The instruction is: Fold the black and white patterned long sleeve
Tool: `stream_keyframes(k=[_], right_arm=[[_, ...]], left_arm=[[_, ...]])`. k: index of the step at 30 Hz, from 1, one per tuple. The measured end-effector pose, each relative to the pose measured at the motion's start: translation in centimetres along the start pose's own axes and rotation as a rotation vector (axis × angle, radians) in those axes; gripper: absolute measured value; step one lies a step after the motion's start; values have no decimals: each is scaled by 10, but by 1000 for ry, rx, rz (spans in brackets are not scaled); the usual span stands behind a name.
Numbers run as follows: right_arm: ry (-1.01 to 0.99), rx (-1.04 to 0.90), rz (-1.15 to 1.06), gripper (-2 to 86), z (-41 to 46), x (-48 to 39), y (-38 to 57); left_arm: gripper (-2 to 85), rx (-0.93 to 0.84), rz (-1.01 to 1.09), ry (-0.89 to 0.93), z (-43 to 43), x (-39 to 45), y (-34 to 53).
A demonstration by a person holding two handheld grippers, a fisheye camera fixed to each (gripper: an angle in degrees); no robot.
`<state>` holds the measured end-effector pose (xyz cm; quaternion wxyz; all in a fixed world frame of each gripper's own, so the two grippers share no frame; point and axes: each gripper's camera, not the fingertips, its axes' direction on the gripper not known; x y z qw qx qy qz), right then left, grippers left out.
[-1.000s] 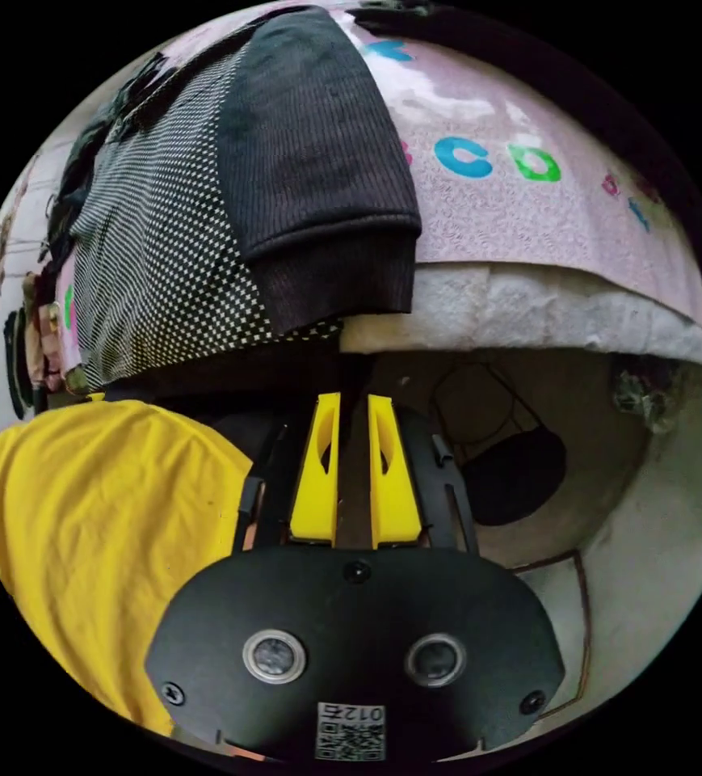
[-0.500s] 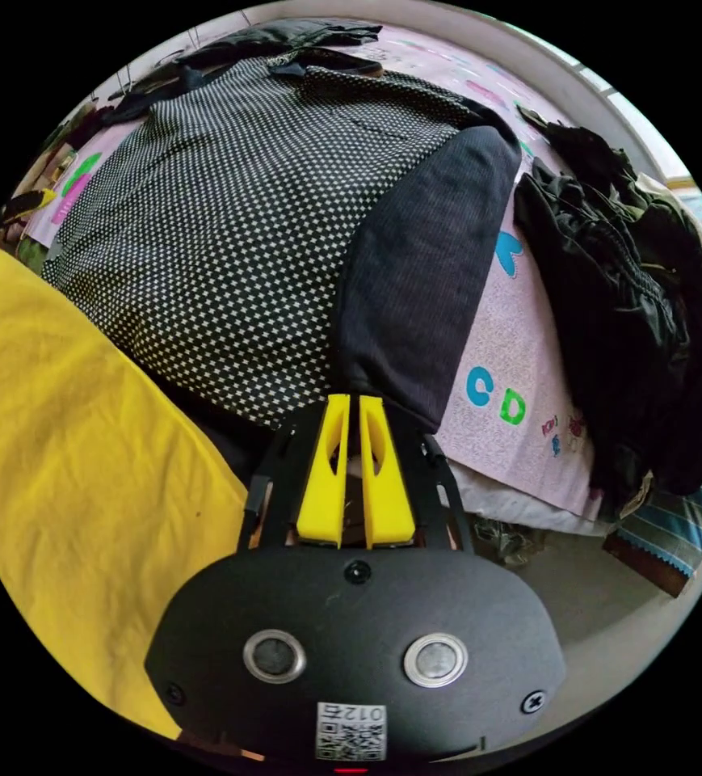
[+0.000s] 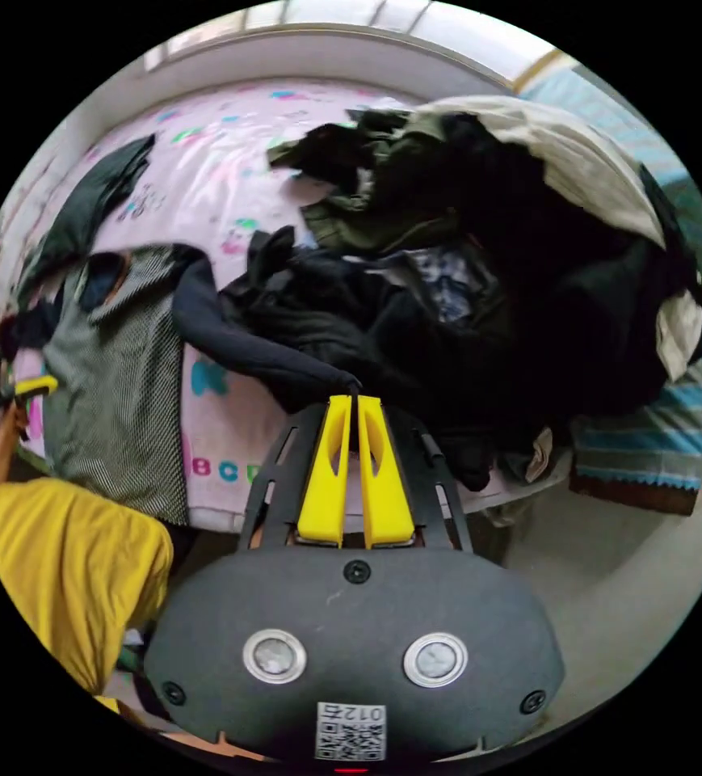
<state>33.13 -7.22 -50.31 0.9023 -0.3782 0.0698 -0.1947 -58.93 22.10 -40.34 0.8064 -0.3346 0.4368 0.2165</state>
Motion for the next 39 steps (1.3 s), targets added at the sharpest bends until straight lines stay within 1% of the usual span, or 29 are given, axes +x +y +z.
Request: stream_keyframes(k=[2, 4, 6, 7, 8, 9, 10, 11, 12, 13, 14, 15, 17, 18, 20, 23, 26, 27, 29, 31, 34, 36, 37, 39], right_arm=[[-56, 11, 111, 11, 9, 51, -27], [-88, 33, 192, 13, 22, 73, -44], [-65, -11, 260, 15, 44, 83, -61], [10, -42, 300, 16, 58, 85, -71], [110, -21, 335, 17, 63, 84, -77], [163, 16, 362, 17, 62, 82, -79], [248, 130, 406, 16, 53, 73, -83], [267, 256, 394, 15, 44, 53, -88], [252, 305, 364, 15, 41, 39, -93], [199, 362, 284, 18, 42, 3, -108], [104, 369, 164, 21, 52, -42, -128], [44, 362, 107, 23, 59, -68, -138], [-214, 325, -96, 34, 93, -177, -170], [-267, 309, -136, 36, 103, -203, -176], [-441, 229, -261, 49, 143, -305, -198], [-551, 133, -264, 66, 185, -391, -227], [-612, 57, -152, 79, 217, -428, -252], [-603, 48, -135, 82, 222, -433, -256], [-509, 21, -102, 90, 241, -446, -265], [-483, -6, -94, 90, 256, -448, -271], [-492, 16, -137, 69, 262, -442, -282], [-472, 57, -175, 52, 256, -435, -293], [-473, 88, -201, 44, 251, -428, -304], [-468, 109, -247, 37, 247, -416, -330]], left_arm=[[5, -3, -14, -22, 5, 1, -22], [5, -4, -48, -47, 9, -2, -43], [6, 1, -123, -61, 14, -13, -68], [6, 5, -140, -61, 14, -16, -74], [6, 11, -178, -69, 14, -22, -85], [7, 16, -213, -92, 12, -27, -95], [8, 21, -228, -111, 11, -30, -100], [9, 30, -260, -161, 7, -35, -110], [12, 42, -298, -230, 1, -41, -121], [13, 50, -312, -263, -2, -44, -127], [17, 62, -327, -310, -7, -49, -141], [23, 61, -336, -340, -11, -53, -156], [35, 59, -349, -384, -16, -56, -180], [44, 56, -346, -398, -18, -57, -195], [57, 29, -337, -405, -14, -57, -217], [76, -30, -327, -422, -4, -57, -245], [84, -47, -321, -493, 0, -56, -263], [85, -56, -320, -495, 0, -57, -269], [85, -71, -313, -490, 1, -57, -276], [80, -78, -307, -488, 0, -58, -282], [62, -100, -278, -505, -4, -58, -292], [43, -94, -266, -485, -18, -57, -302], [41, -91, -258, -469, -22, -57, -306], [33, -58, -250, -374, -46, -63, -324]])
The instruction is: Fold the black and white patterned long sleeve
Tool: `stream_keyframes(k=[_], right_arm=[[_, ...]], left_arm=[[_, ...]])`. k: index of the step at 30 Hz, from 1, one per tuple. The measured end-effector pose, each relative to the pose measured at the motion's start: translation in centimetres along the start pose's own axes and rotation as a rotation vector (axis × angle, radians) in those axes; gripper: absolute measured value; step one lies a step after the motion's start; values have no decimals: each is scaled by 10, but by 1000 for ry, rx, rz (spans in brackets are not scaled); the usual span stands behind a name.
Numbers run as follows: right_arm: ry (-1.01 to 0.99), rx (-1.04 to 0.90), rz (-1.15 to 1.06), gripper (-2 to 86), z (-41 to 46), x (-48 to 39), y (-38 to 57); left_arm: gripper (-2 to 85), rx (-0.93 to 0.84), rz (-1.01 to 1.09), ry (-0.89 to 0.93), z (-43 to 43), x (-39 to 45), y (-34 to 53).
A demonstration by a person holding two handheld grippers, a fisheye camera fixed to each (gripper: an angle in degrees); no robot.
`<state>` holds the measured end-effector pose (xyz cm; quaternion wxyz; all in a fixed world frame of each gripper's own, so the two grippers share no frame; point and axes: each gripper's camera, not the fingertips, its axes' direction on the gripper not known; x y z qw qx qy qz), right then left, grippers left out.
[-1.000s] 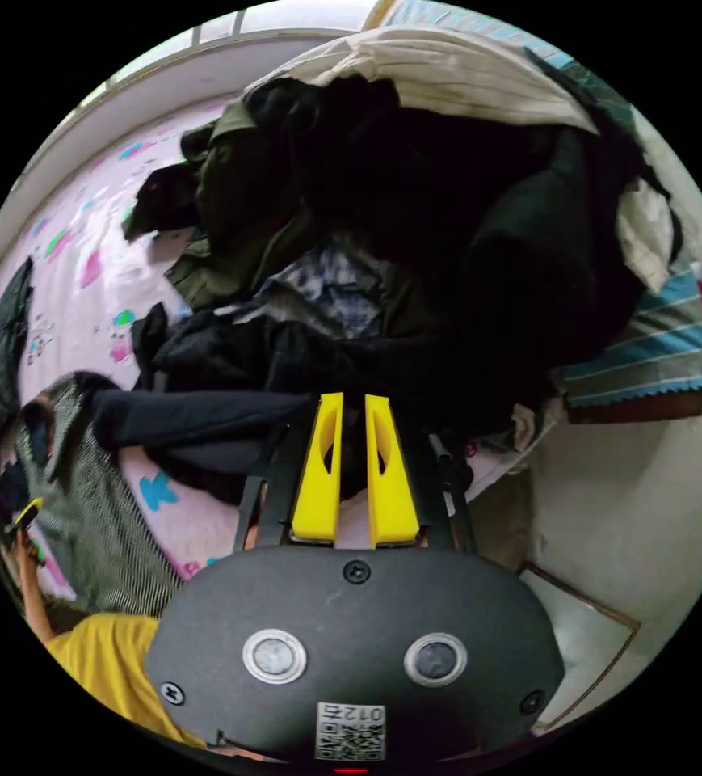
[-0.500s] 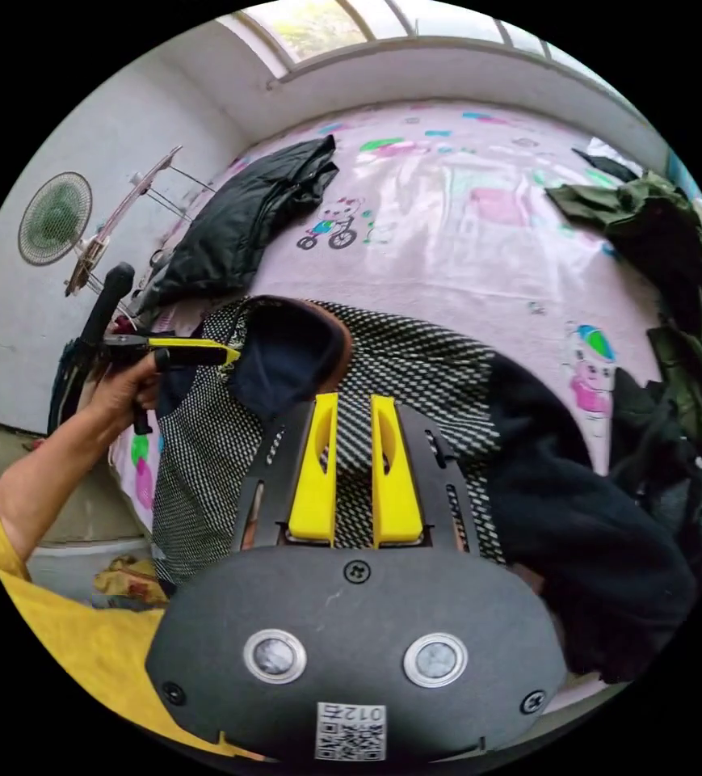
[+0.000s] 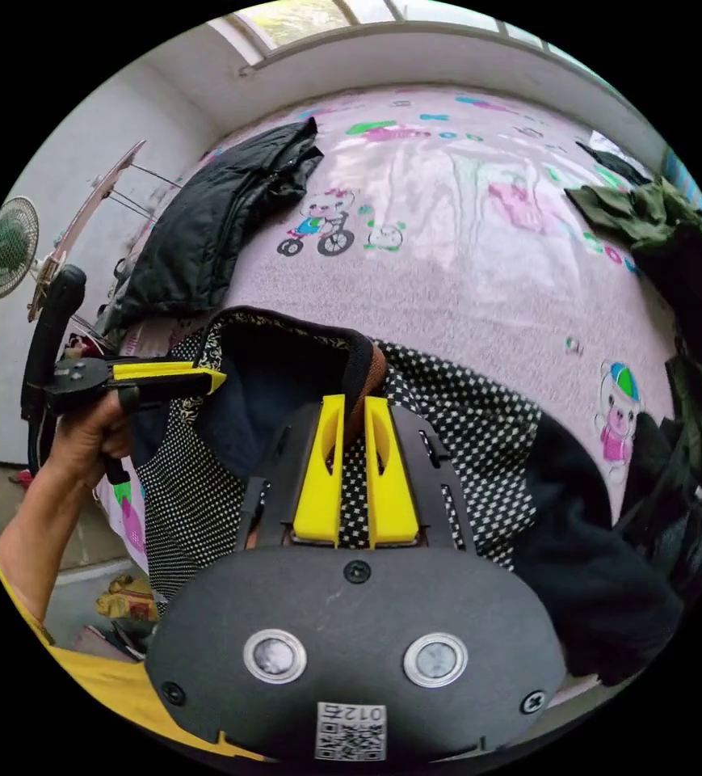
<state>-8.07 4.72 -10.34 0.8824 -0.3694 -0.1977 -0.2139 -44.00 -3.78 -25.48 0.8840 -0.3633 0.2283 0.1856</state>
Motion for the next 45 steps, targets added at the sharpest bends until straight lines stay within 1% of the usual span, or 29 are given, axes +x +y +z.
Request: stream_keyframes(k=[1, 3, 5, 8, 10, 13, 15, 16, 18, 19, 21, 22, 24, 26, 29, 31, 33, 36, 38, 39, 40, 44, 45], right_arm=[[12, -4, -21, 34, -3, 12, -19], [-12, -39, -61, 31, -2, 30, -52], [-41, -134, -111, 30, 11, 51, -90], [-27, -279, -185, 37, 38, 65, -113], [-49, -273, -207, 44, 38, 73, -114], [-167, -141, -219, 53, 18, 88, -100], [-216, -83, -161, 60, 12, 107, -88], [-245, -50, -102, 64, 11, 124, -80], [-303, -54, -24, 68, 18, 149, -71], [-332, -59, 9, 71, 20, 162, -65], [-329, -7, 25, 70, 13, 174, -54], [-329, 45, 12, 69, 4, 177, -46], [-363, 89, -6, 64, -4, 179, -36], [-397, 96, -26, 48, -2, 179, -19], [-413, 71, -69, 29, 21, 172, 10], [-433, 43, -83, 21, 41, 172, 27], [-464, 16, -81, 15, 60, 176, 41], [-495, -7, -85, 9, 84, 187, 55], [-532, -33, -109, 7, 104, 199, 58], [-545, -32, -113, 6, 107, 203, 58], [-583, -26, -114, 6, 114, 211, 59], [-733, -21, -76, 4, 128, 246, 60], [-751, -17, -73, 4, 130, 250, 61]], left_arm=[[32, 4, -10, 33, -5, -4, -6], [32, -22, -66, 180, -16, -25, -32], [34, -84, -115, 269, -13, -40, -51], [38, -181, -248, 387, 0, -67, -65], [40, -189, -289, 382, -2, -80, -65], [44, -91, -259, 396, -28, -93, -57], [40, 53, -254, 454, -54, -111, -40], [39, 78, -261, 478, -58, -116, -35], [33, 116, -246, 563, -67, -133, -23], [32, 127, -246, 566, -70, -137, -20], [23, 207, -265, 583, -82, -152, -6], [20, 234, -270, 615, -84, -157, -2], [13, 267, -284, 772, -85, -176, 5], [12, 317, -276, 771, -92, -185, 13], [15, 374, -248, 676, -102, -197, 37], [19, 430, -349, 669, -100, -219, 61], [31, 611, -609, 810, -89, -272, 104], [80, 815, -873, 967, -76, -332, 144], [112, 829, -916, 993, -73, -357, 146], [127, 807, -932, 982, -72, -371, 142], [132, 799, -945, 971, -72, -377, 140], [140, 807, -1138, 892, -69, -406, 140], [136, 800, -1157, 891, -69, -410, 136]])
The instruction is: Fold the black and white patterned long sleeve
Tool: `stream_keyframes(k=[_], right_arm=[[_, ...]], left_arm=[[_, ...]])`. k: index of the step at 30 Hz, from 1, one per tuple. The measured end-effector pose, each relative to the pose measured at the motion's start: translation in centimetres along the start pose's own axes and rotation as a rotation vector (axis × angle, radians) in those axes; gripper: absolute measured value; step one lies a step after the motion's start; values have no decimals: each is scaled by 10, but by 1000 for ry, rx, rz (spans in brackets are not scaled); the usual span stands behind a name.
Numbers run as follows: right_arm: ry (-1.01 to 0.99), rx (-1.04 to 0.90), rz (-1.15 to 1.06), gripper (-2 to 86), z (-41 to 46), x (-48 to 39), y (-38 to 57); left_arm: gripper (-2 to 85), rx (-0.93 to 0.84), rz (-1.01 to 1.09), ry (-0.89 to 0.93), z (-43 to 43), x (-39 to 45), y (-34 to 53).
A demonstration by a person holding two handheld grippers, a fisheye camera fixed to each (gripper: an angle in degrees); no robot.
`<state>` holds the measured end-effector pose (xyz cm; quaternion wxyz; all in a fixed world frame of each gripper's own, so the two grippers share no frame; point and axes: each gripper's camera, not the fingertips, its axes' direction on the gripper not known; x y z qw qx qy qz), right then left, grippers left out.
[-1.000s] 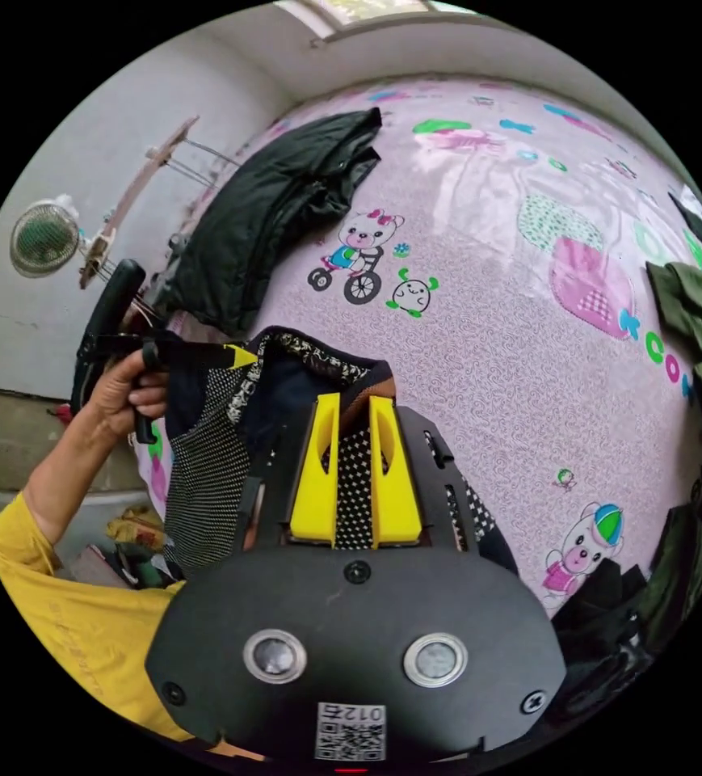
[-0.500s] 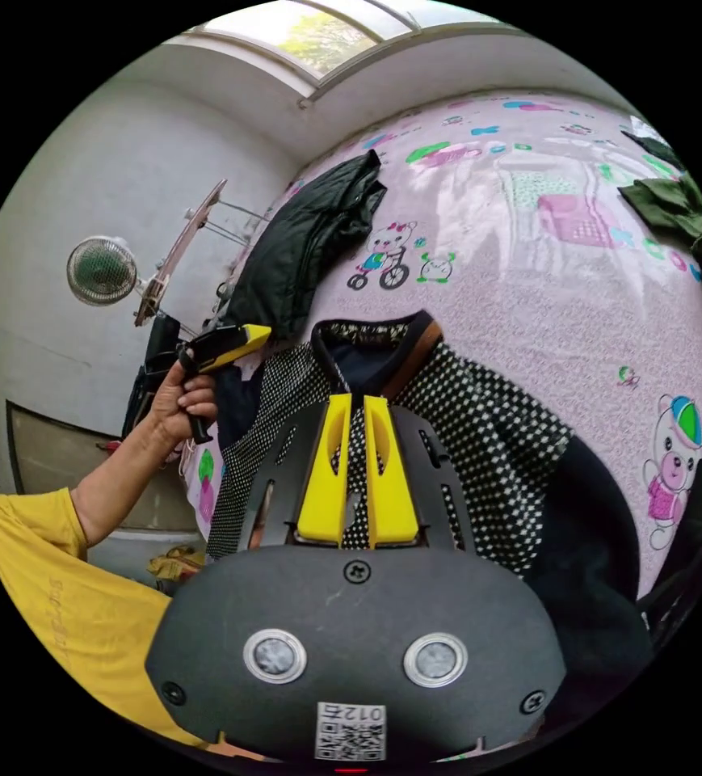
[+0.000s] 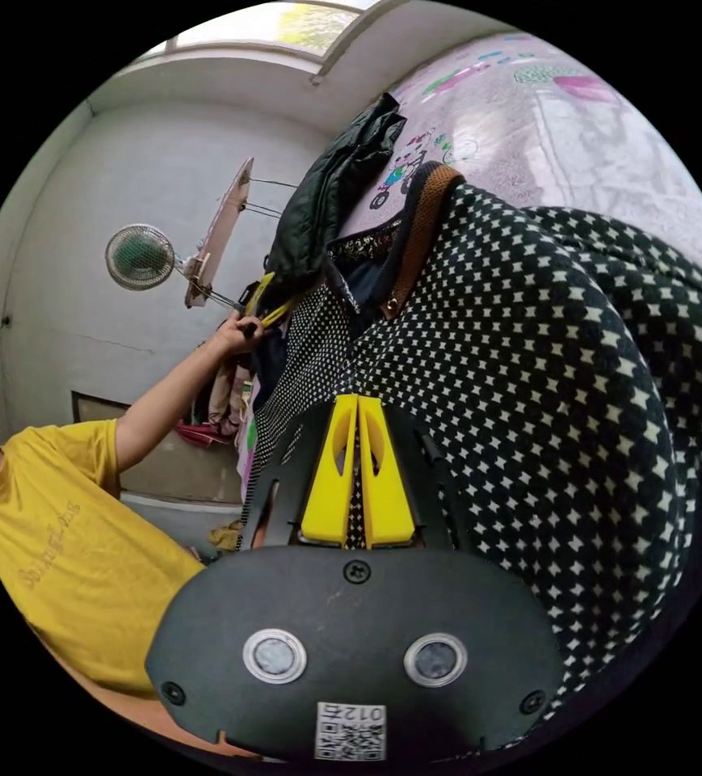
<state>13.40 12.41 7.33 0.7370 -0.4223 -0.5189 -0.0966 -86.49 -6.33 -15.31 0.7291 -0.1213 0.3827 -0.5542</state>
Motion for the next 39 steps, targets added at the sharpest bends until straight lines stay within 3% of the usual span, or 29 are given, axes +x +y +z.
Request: stream_keyframes(k=[9, 19, 26, 28, 34, 36, 39], right_arm=[[-60, 15, -8, 3, -10, 27, 7], [-58, 14, -20, 5, -9, 37, 8], [-65, 9, -18, 4, -1, 39, 5], [-65, 10, -19, 4, 2, 39, 3], [-58, 9, -23, 4, 15, 34, -3], [-57, 9, -23, 3, 20, 31, -5], [-46, 8, -19, 2, 30, 26, -10]], left_arm=[[60, -37, 151, -48, 26, 29, -35], [39, -74, 242, -69, 91, 81, -86], [48, -97, 366, -324, 155, 162, -109], [46, -46, 319, -304, 143, 149, -101], [19, -70, 104, 44, 99, 70, -72], [12, -73, 190, 92, 74, 74, -46], [9, -223, 385, -8, 55, 96, 10]])
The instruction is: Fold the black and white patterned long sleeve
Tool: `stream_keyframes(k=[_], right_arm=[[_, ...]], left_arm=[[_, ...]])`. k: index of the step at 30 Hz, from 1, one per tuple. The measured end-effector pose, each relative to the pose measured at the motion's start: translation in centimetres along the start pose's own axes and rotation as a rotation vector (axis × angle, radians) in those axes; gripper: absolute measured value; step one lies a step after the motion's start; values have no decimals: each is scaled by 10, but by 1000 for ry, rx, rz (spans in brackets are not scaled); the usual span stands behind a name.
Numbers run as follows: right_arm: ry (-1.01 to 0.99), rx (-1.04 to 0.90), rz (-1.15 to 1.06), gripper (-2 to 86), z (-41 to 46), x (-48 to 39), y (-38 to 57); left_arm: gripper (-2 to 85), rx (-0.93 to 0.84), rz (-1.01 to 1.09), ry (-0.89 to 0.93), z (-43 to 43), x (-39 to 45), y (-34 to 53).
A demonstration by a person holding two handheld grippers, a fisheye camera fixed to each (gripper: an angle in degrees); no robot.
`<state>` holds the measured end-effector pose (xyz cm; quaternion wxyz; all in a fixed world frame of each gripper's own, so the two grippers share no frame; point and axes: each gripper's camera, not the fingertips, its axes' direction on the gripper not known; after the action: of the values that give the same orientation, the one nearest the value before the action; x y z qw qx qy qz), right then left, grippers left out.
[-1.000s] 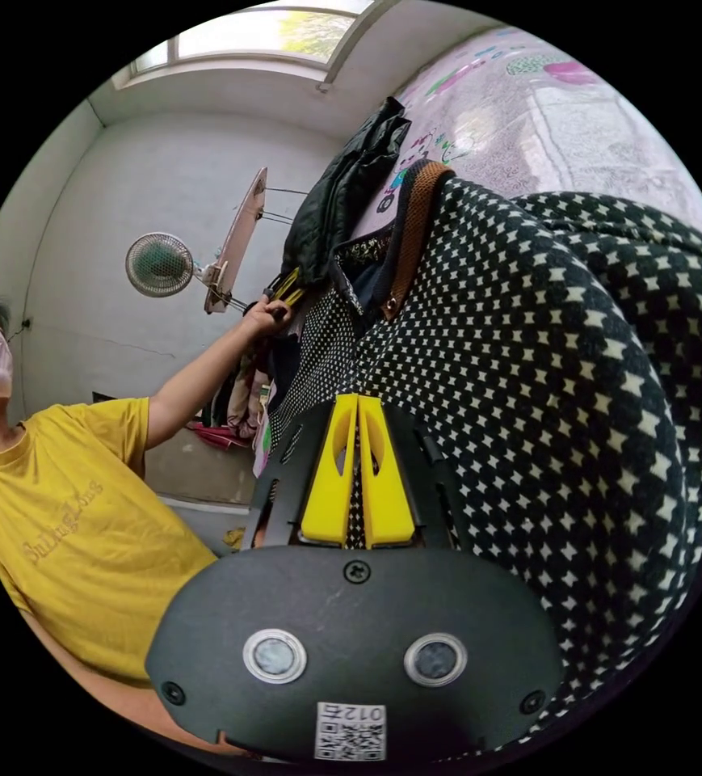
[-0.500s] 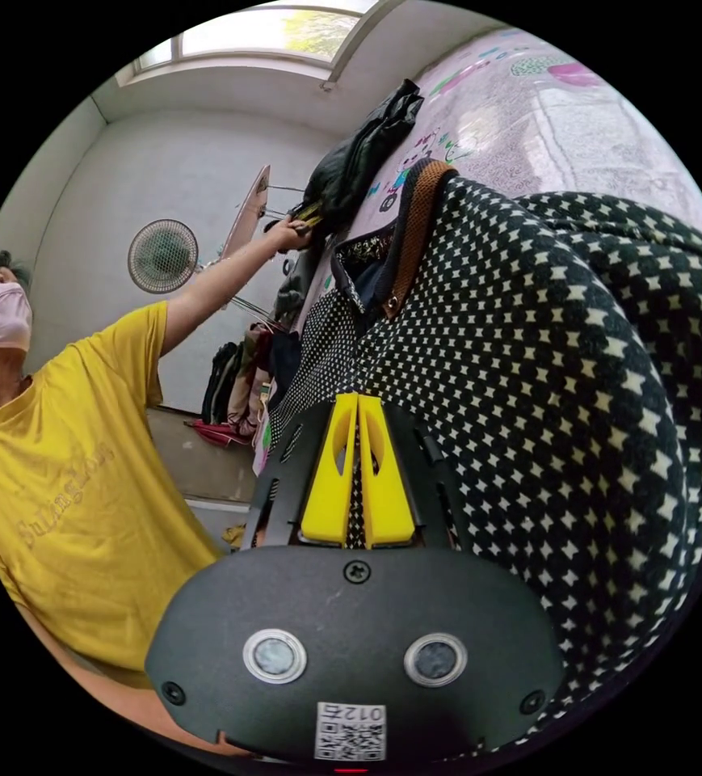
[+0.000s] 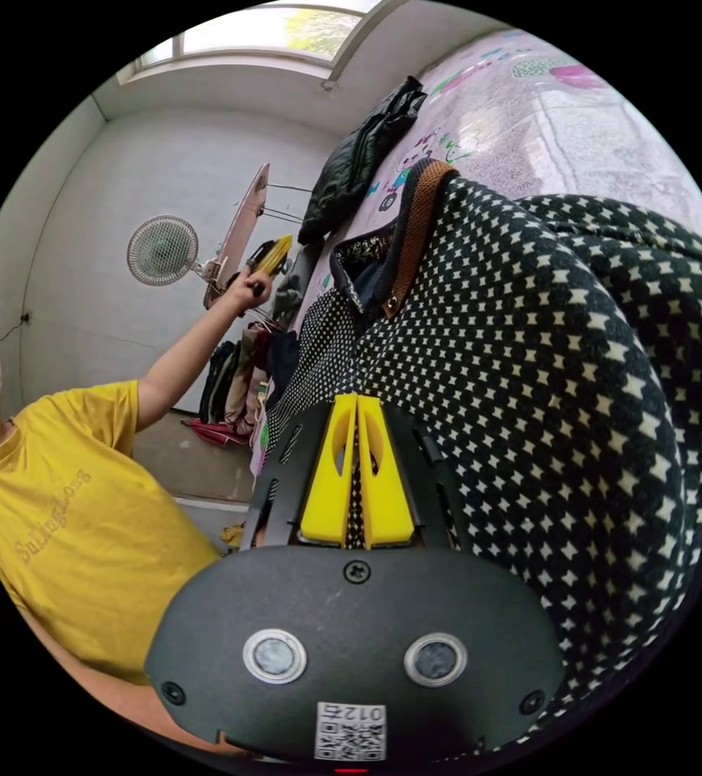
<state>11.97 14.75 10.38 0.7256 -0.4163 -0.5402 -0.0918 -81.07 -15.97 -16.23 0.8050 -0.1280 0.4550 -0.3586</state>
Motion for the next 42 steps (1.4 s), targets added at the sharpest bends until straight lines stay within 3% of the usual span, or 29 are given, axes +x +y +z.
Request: stream_keyframes(k=[3, 5, 8, 11, 18, 21, 23, 26, 29, 35, 42], right_arm=[[-3, -7, 37, 2, 11, -2, -7], [99, -6, 68, 4, 16, -24, -13], [174, 28, -21, 5, 14, -78, -12], [310, 42, -26, 7, 18, -106, -17], [459, -5, -8, 14, 73, -123, -71], [621, -114, -186, 27, 115, -148, -107], [752, -254, -437, 49, 148, -176, -131], [847, -515, -705, 71, 185, -190, -152], [872, -714, -835, 82, 213, -192, -172], [797, -998, -884, 94, 269, -190, -201], [774, -1007, -911, 27, 267, -213, -214]], left_arm=[[6, -157, 183, -131, -2, 40, 71], [6, -278, 289, -246, 4, 55, 116], [5, -446, 435, -441, 23, 63, 182], [5, -560, 447, -471, 56, 56, 217], [5, -635, 570, -511, 160, 88, 237], [5, -672, 674, -538, 197, 108, 244], [5, -712, 723, -555, 216, 114, 247], [5, -778, 781, -604, 244, 113, 251], [5, -817, 791, -616, 265, 112, 251], [4, -884, 775, -613, 291, 111, 248], [4, -884, 744, -600, 308, 105, 247]])
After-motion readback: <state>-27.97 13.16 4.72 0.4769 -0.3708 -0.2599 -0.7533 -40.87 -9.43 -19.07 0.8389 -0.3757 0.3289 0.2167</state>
